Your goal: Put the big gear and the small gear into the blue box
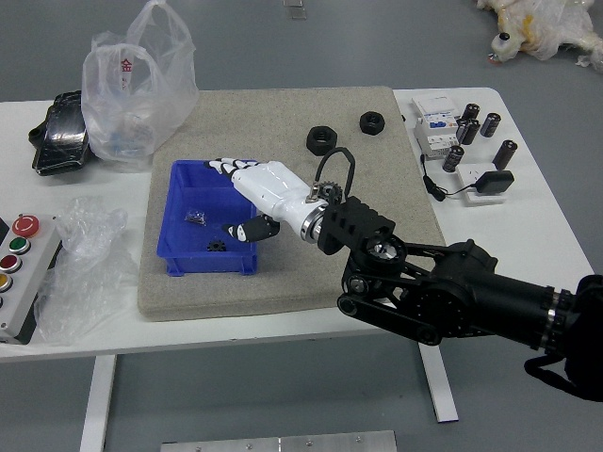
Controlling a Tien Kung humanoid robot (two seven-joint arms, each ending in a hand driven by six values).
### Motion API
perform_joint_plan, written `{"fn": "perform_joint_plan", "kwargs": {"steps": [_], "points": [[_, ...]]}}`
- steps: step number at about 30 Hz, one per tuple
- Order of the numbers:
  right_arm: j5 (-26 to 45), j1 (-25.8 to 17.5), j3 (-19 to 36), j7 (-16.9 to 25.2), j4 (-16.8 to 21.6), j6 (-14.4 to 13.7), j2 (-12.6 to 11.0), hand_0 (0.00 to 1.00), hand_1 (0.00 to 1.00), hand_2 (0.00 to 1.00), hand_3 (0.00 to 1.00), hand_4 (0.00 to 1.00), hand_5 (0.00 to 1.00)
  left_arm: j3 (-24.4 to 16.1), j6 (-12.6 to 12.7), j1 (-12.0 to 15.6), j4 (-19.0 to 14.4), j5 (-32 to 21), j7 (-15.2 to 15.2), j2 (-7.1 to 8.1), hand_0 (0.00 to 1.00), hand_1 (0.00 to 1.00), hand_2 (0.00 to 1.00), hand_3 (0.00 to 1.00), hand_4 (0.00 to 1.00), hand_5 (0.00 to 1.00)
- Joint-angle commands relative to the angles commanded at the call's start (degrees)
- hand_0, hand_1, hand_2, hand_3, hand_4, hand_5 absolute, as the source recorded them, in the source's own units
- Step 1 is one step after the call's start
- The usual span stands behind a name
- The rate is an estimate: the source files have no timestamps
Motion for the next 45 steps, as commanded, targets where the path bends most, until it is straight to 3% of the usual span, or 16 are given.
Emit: {"fn": "perform_joint_plan", "kwargs": {"steps": [5,10,11,16,17,22,23,28,29,34,35,45], "points": [[0.7,-0.6,4.3,-0.7,-4.7,0.3,-1.8,0.445,0.796,0.884,0.906,0.776,0.243,0.0,0.0,0.1,0.0,0.0,0.0,-0.02,0.625,0.467,0.508,0.635,0.632,0.284],[0.7,-0.4,4.0,-1.5,-10.2,2.3,-2.2,0.445,0.796,0.884,0.906,0.776,0.243,0.0,0.0,0.0,0.0,0.0,0.0,-0.02,0.625,0.467,0.508,0.635,0.632,0.284],[0.8,-0.3,3.5,-1.7,-11.4,2.8,-2.1,0.461,0.795,0.891,0.909,0.937,0.412,0.0,0.0,0.0,0.0,0.0,-0.1,-0.02,0.625,0.467,0.508,0.635,0.632,0.285],[1.4,0.4,0.7,-1.9,-16.2,5.4,-1.6,0.461,0.795,0.891,0.909,0.937,0.412,0.0,-0.1,-0.2,0.0,0.2,-0.1,-0.03,0.625,0.467,0.508,0.635,0.632,0.285],[1.8,0.5,0.1,-1.8,-17.1,5.6,-1.5,0.469,0.799,0.892,0.912,0.992,0.485,0.0,-0.1,-0.2,0.0,0.2,0.0,-0.03,0.625,0.467,0.508,0.635,0.632,0.285],[5.4,1.1,-3.3,-1.1,-21.4,6.0,-0.7,0.469,0.799,0.892,0.912,0.992,0.485,-0.1,-0.2,-0.2,0.0,0.4,0.0,0.05,0.625,0.467,0.508,0.635,0.632,0.285],[6.3,1.2,-4.0,-1.0,-21.9,5.9,-0.6,0.459,0.729,0.754,0.854,0.815,0.302,-0.1,-0.2,-0.2,0.0,0.4,0.0,0.07,0.624,0.467,0.508,0.635,0.632,0.285],[11.5,1.6,-7.9,0.2,-23.6,4.0,0.2,0.459,0.729,0.754,0.854,0.815,0.302,-0.2,-0.2,-0.1,0.0,0.6,0.2,0.08,0.624,0.467,0.508,0.635,0.632,0.285],[12.4,1.6,-8.5,0.4,-23.7,3.6,0.4,0.385,0.575,0.486,0.582,0.376,0.002,-0.2,-0.2,-0.1,0.0,0.6,0.2,0.06,0.624,0.467,0.508,0.635,0.632,0.284],[16.6,1.9,-11.4,1.9,-24.6,1.2,0.9,0.385,0.575,0.486,0.582,0.376,0.002,0.0,-0.2,-0.3,0.0,0.5,0.0,-0.05,0.624,0.467,0.508,0.635,0.632,0.284],[17.2,1.8,-11.7,2.1,-24.8,0.7,0.9,0.351,0.536,0.386,0.492,0.292,0.002,0.1,-0.2,-0.3,0.0,0.4,0.0,-0.05,0.624,0.467,0.508,0.635,0.632,0.285],[17.2,1.6,-9.5,4.0,-23.7,-2.5,0.0,0.344,0.521,0.373,0.477,0.284,0.002,0.1,-0.2,-0.2,0.0,0.4,-0.1,-0.1,0.624,0.467,0.509,0.635,0.632,0.285]]}}
